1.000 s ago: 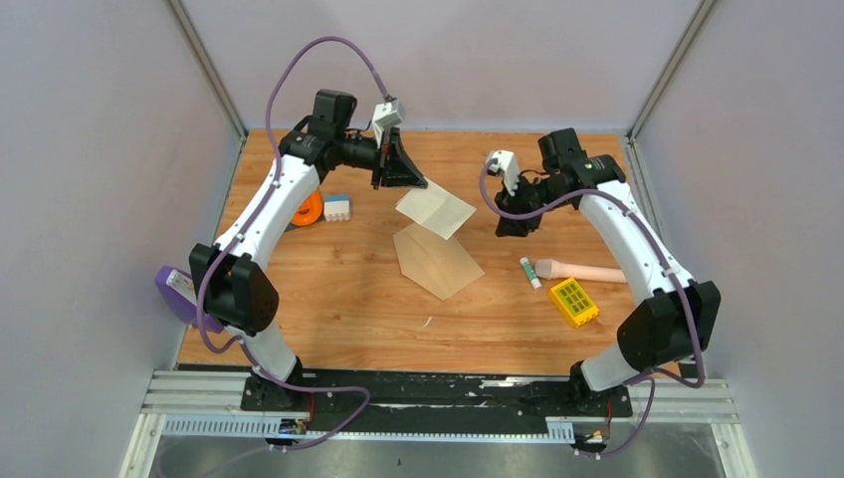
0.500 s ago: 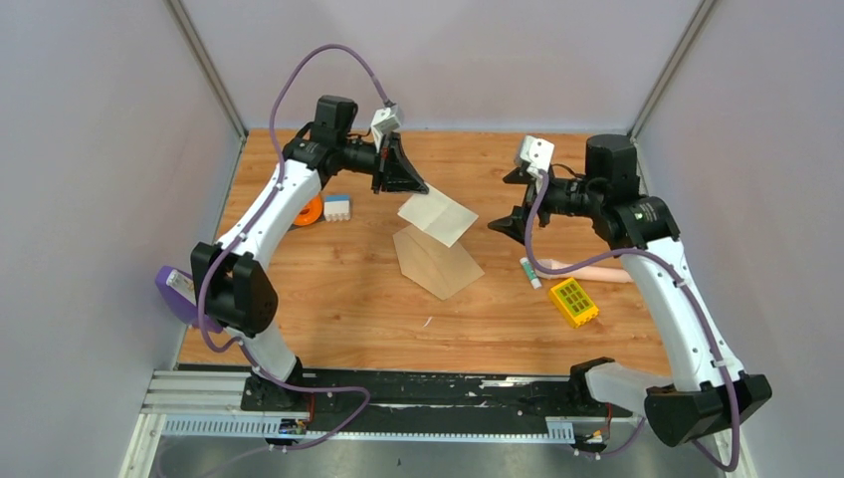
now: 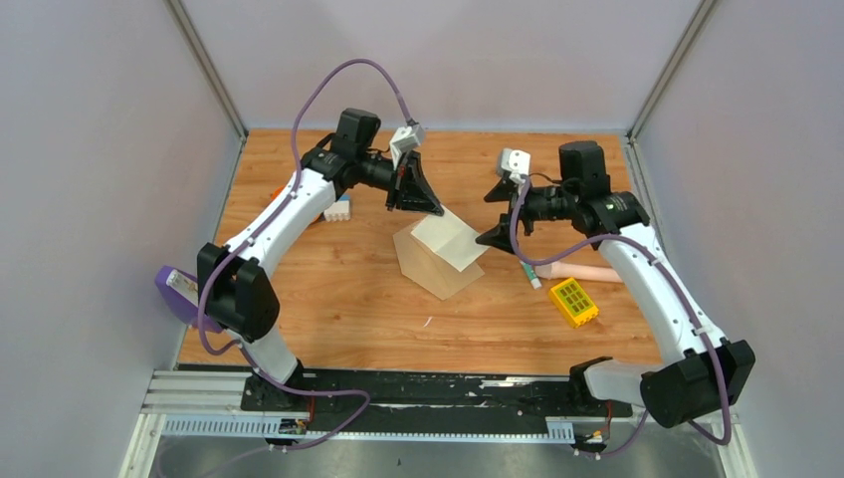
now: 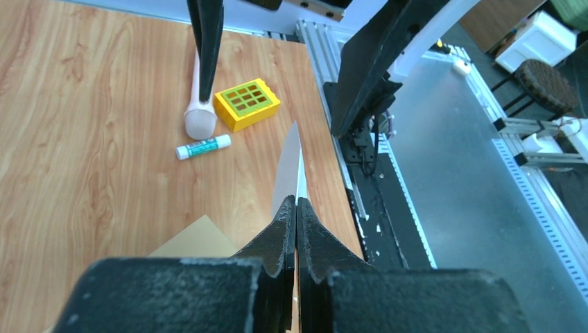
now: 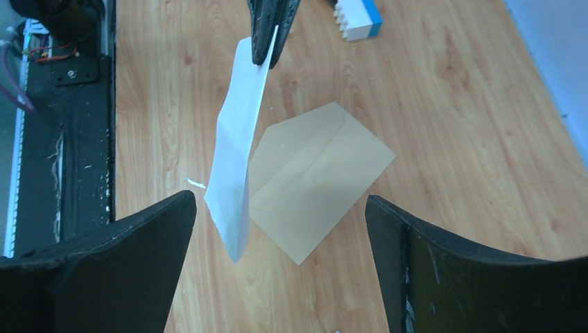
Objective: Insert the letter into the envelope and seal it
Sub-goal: Fold the letter.
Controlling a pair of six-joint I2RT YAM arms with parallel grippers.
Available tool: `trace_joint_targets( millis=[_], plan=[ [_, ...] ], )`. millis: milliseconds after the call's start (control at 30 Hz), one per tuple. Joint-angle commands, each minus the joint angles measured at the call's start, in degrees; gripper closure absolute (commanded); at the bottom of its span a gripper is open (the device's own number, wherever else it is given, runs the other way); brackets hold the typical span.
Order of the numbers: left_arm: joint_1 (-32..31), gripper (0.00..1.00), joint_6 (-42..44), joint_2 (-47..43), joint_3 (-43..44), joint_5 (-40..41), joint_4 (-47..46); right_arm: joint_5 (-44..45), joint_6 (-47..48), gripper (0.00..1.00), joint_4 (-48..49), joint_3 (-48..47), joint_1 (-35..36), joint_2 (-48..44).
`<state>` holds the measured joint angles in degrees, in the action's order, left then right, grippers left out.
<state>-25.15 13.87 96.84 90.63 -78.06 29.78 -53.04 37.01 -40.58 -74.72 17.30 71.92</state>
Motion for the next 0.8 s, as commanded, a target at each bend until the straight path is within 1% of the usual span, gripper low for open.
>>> trace_joint_targets(
  millis=[0,67,200,300,367,467,567,767],
  plan=[
    [-1.9,1.00,7.8,-1.2,4.2,3.0,7.9,-1.3,3.7,0.06,-0.3,2.8,2.7,0.5],
    [-2.4,1.00,9.2,-0.9,4.7,3.6,9.0,-1.0,4.3,0.09,-0.9,3.7,3.4,0.6],
    [-2.5,1.00,9.2,-0.6,4.9,4.7,8.8,-2.4,5.6,0.20,-2.1,4.8,3.7,0.3],
    [-2.5,1.00,9.8,-0.6,4.8,5.3,9.0,-2.5,6.1,0.36,-2.1,5.8,3.9,0.3],
    [-2.5,1.00,10.2,-0.7,4.5,5.7,9.2,-2.7,6.0,0.43,-2.4,5.9,4.0,0.4],
    [-2.4,1.00,10.7,-0.9,4.2,6.1,9.6,-2.6,6.6,0.49,-3.2,6.1,4.1,0.0],
    [-2.5,1.00,11.4,-1.4,4.2,6.6,10.4,-2.5,7.9,0.51,-3.7,7.0,4.2,-1.0],
    [-2.5,1.00,11.3,-2.0,3.8,6.7,9.9,-3.8,8.9,0.65,-4.5,8.2,4.4,-2.0]
  ],
)
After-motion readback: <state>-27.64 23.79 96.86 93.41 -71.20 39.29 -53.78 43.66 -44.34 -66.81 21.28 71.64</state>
